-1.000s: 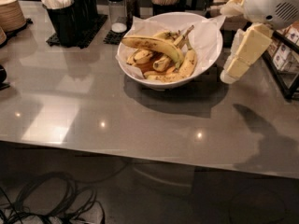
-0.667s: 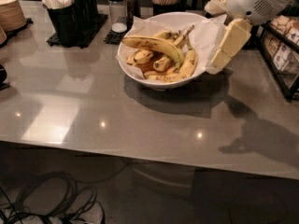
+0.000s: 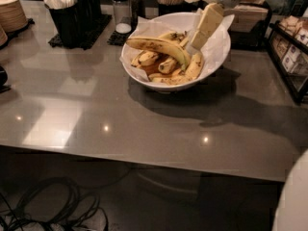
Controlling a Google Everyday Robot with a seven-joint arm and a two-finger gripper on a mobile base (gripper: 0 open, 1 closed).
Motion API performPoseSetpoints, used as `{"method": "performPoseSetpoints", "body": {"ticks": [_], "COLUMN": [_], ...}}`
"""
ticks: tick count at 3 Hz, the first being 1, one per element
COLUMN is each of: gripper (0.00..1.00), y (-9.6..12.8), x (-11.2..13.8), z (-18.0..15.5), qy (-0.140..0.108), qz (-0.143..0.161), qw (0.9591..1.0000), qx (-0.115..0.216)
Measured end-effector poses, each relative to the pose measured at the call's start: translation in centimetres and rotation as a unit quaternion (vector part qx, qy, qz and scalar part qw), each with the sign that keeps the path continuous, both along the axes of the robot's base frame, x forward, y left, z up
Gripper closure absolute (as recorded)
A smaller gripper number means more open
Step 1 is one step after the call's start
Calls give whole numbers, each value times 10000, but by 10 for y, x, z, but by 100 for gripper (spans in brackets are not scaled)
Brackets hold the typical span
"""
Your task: Pick banana from white bowl
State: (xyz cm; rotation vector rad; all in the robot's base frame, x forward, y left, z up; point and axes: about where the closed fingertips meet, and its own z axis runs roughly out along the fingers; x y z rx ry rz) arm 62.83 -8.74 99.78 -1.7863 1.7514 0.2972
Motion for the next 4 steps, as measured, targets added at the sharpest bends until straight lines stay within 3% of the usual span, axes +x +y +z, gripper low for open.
{"method": "performPoseSetpoints", "body": {"ticks": [1,2,4], "gripper": [0,0,0], "y": [2,3,21], "x": [6,15,39], "z": [6,0,-37], "qy": [-99,-86,392], "qz": [-18,-171,-207], "qw": [9999,9993,9974], "qx": [58,334,561]}}
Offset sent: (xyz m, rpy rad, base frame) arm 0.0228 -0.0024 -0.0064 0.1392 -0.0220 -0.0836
